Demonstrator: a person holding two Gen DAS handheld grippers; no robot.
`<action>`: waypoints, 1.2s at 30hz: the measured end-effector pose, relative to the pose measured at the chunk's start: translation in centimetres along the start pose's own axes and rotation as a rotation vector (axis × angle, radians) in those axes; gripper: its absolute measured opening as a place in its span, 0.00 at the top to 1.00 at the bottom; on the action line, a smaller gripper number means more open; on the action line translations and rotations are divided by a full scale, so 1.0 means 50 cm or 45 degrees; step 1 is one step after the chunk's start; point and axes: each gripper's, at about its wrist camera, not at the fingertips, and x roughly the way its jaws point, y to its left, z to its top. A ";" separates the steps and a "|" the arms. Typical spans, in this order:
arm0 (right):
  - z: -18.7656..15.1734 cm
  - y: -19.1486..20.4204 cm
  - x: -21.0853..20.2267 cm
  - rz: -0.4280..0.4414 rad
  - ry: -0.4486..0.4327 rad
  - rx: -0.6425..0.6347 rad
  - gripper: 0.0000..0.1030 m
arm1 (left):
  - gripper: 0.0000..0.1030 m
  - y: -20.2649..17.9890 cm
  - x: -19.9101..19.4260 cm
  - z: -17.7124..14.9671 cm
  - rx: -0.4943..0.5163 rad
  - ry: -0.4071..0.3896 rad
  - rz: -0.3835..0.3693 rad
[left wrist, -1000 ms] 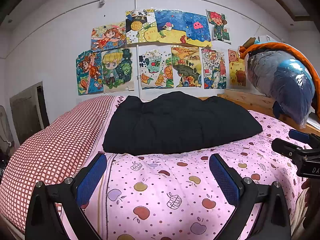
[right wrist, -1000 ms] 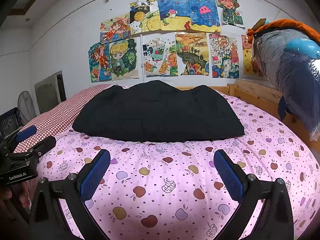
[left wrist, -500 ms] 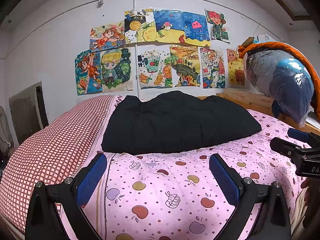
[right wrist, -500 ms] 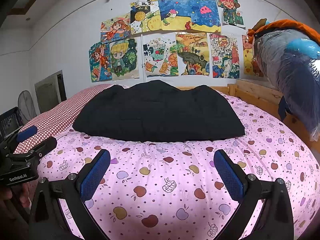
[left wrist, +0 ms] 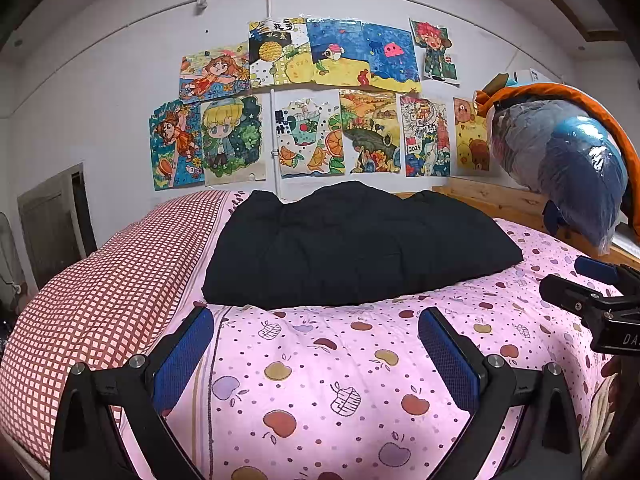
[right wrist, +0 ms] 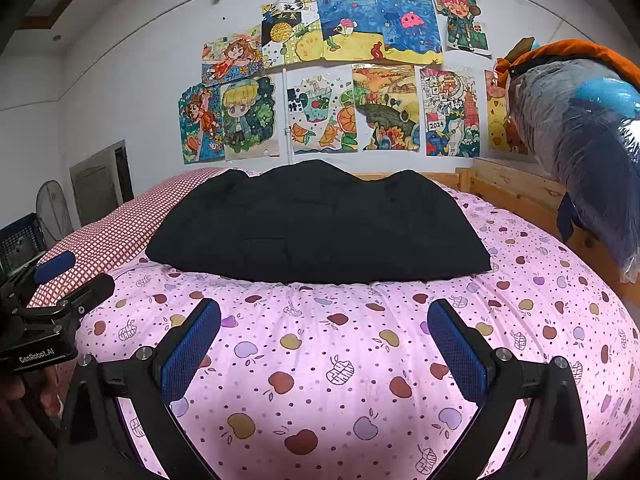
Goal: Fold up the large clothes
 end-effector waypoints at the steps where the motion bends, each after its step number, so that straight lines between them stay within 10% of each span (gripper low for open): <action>1: 0.000 0.000 0.000 0.001 0.000 0.001 0.01 | 0.00 -0.002 -0.001 0.000 0.000 0.000 0.000; 36: -0.005 -0.005 0.002 -0.007 0.017 -0.005 0.01 | 0.00 0.005 0.017 -0.010 -0.003 0.066 0.048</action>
